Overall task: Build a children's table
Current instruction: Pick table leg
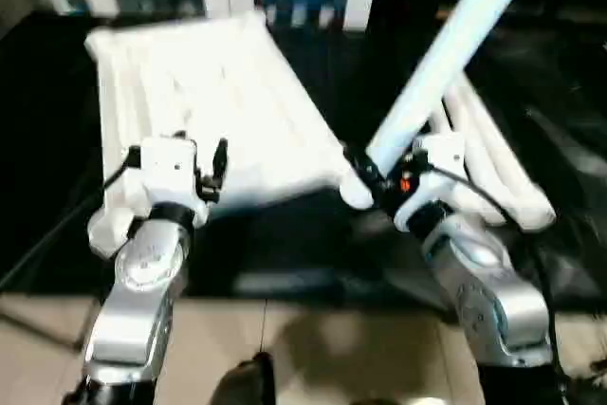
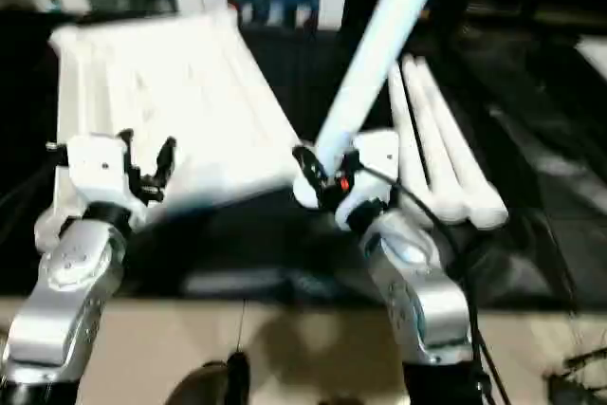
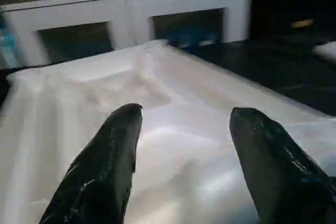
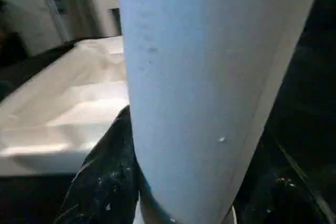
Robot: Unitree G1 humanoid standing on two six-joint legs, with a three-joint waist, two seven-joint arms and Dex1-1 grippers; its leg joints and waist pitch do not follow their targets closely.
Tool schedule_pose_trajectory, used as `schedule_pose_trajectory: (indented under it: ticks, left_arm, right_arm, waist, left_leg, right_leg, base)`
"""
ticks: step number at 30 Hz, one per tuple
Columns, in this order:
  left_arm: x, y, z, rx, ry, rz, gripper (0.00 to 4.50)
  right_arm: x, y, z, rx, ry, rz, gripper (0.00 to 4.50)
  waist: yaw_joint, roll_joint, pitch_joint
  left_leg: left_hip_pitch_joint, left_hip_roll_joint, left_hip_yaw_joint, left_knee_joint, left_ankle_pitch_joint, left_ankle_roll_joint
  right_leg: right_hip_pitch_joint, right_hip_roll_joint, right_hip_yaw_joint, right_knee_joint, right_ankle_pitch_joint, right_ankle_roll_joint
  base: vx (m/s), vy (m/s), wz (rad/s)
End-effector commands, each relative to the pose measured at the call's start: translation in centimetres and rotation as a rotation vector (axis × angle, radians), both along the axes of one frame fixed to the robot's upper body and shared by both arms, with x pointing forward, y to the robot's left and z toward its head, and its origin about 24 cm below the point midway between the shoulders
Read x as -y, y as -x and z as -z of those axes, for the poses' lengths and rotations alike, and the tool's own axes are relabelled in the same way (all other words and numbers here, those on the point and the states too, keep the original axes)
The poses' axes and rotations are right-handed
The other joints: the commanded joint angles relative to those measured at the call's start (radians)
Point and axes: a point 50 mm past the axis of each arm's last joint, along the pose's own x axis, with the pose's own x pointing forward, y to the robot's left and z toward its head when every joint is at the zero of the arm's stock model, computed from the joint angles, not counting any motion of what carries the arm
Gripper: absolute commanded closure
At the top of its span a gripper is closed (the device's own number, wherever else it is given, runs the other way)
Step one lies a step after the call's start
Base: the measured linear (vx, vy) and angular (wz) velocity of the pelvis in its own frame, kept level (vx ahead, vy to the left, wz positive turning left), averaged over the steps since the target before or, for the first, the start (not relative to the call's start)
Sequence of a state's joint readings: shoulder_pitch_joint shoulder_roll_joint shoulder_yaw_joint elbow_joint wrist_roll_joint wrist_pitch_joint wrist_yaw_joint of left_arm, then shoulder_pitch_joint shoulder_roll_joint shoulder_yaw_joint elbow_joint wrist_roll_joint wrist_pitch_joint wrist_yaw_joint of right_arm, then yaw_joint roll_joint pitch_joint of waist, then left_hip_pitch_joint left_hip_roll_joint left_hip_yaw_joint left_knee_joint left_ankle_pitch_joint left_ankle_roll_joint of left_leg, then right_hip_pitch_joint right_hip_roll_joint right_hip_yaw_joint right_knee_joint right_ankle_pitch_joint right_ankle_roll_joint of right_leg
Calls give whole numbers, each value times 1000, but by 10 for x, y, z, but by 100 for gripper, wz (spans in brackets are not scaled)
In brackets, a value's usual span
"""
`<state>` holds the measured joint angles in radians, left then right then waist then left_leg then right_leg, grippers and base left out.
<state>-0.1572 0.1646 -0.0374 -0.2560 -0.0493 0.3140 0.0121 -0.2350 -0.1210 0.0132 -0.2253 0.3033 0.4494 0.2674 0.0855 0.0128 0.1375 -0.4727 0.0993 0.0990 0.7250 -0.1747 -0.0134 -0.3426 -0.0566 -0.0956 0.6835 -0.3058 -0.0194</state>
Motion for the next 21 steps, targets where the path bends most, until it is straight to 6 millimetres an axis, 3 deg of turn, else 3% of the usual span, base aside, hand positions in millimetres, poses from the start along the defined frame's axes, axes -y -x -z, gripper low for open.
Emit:
schedule_pose_trajectory:
  ticks: [1,2,3,4,5,6,7,8,9,11,12,13,14,15,16,17,18,19,20,21]
  left_arm:
    - [-2,-2,-6,16,-12,11,146]
    - [-2,-3,-7,18,-11,13,146]
    - [-2,-3,-7,21,-9,14,146]
    - [-4,-3,-8,21,-7,11,146]
    - [-5,-4,-8,25,-4,8,146]
    - [-5,-4,-8,28,-3,7,146]
    - [-6,-5,-8,25,-6,-1,146]
    - [-8,-5,-8,22,-9,-8,146]
    - [-9,-5,-9,23,-15,-14,146]
    - [-10,-5,-9,21,-21,-17,146]
    - [-10,-5,-9,21,-24,-19,146]
    - [-11,-5,-9,21,-19,-21,146]
    - [-12,-5,-9,20,-17,-22,146]
    - [-12,-5,-9,20,-16,-23,146]
    - [-13,-5,-9,20,-17,-26,146]
    - [-13,-5,-9,21,-19,-27,146]
    - [-14,-5,-9,17,-15,-28,146]
    - [-14,-5,-9,16,-14,-28,146]
    - [-14,-4,-8,14,-11,-27,146]
    - [-14,-4,-8,11,-6,-20,146]
  right_arm:
    - [4,-2,-9,40,1,10,263]
    - [4,-2,-9,41,4,9,263]
    - [4,-2,-9,46,15,7,263]
    - [3,-3,-10,49,38,-7,263]
    - [2,-3,-10,47,50,-20,263]
    - [2,-3,-10,45,54,-26,263]
    - [1,-3,-10,43,56,-32,263]
    - [-2,-3,-9,44,62,-45,263]
    - [-6,-2,-9,44,69,-62,263]
    - [-7,-2,-8,42,69,-68,263]
    - [-8,-2,-8,39,71,-74,263]
    - [-9,-2,-8,40,75,-81,263]
    - [-10,-2,-7,38,72,-86,263]
    - [-11,-2,-7,37,69,-88,263]
    - [-11,-2,-7,38,66,-94,263]
    - [-12,-2,-8,38,63,-98,263]
    - [-12,-2,-7,30,49,-100,263]
    - [-12,-2,-7,28,45,-99,263]
    - [-11,-2,-7,25,37,-93,263]
    - [-11,-2,-7,25,35,-92,263]
  waist:
    - [-3,-13,-28]
    - [-6,-4,-34]
    - [-23,6,-47]
    - [-35,20,-67]
    - [-58,34,-68]
    - [-66,29,-66]
    - [-59,28,-54]
    - [-57,20,-53]
    - [-61,15,-52]
    - [-60,20,-52]
    - [-60,35,-49]
    - [-62,35,-43]
    - [-72,45,-36]
    - [-74,46,-36]
    - [-84,49,-34]
    - [-81,40,-6]
    - [-78,29,1]
    - [-69,24,-1]
    - [-46,11,-9]
    - [-21,12,-14]
  left_leg:
    - [17,55,-38,-52,-76,-36]
    - [32,73,-42,-94,-121,-41]
    - [65,121,-59,-167,-183,-26]
    - [87,151,-77,-178,-200,-7]
    - [86,169,-88,-194,-208,25]
    - [75,164,-85,-197,-206,39]
    - [21,97,-104,-211,-217,79]
    - [5,59,-111,-199,-200,84]
    - [0,46,-116,-180,-142,89]
    - [-2,44,-118,-173,-87,99]
    - [5,48,-134,-192,-151,90]
    - [13,48,-144,-204,-213,78]
    - [29,45,-173,-230,-338,47]
    - [40,40,-182,-235,-391,32]
    - [138,99,-166,-211,-536,1]
    - [140,116,-160,-225,-729,-42]
    - [145,105,-132,-227,-761,-73]
    - [132,95,-112,-218,-700,-67]
    - [81,78,-62,-185,-421,0]
    - [56,80,-26,-132,-173,68]
  right_leg:
    - [49,-197,87,-196,-579,-17]
    - [55,-174,69,-190,-544,-19]
    - [32,-107,46,-163,-365,-31]
    - [21,-96,43,-140,-237,-53]
    - [26,-100,42,-111,-46,-101]
    - [31,-108,46,-108,10,-120]
    - [64,-119,13,-107,-1,-144]
    - [75,-139,2,-135,-106,-129]
    - [77,-154,-7,-151,-161,-126]
    - [83,-159,-18,-160,-167,-129]
    - [88,-133,-36,-151,-208,-123]
    - [84,-119,-39,-147,-243,-123]
    - [87,-89,-39,-130,-313,-127]
    - [86,-82,-32,-128,-337,-131]
    - [24,-75,5,-142,-355,-154]
    - [29,-82,24,-147,-403,-166]
    - [30,-95,44,-167,-418,-171]
    - [49,-112,59,-186,-443,-176]
    - [118,-154,97,-219,-482,-174]
    - [145,-190,114,-249,-536,-148]
  base:
    - [-105,-86,-35]
    - [-91,-13,-21]
    - [-91,-13,-21]
    - [-98,-14,-5]
    - [-73,-21,-13]
    - [-73,-21,-13]
    - [-61,-10,-6]
    - [-49,-17,25]
    - [-49,-17,25]
    - [-17,-28,39]
    - [-14,-32,37]
    - [1,-22,38]
    - [31,-11,45]
    - [31,-11,45]
    - [45,-25,49]
    - [46,-40,37]
    - [46,-40,37]
    - [81,-41,16]
    - [128,-20,6]
    - [128,-20,6]
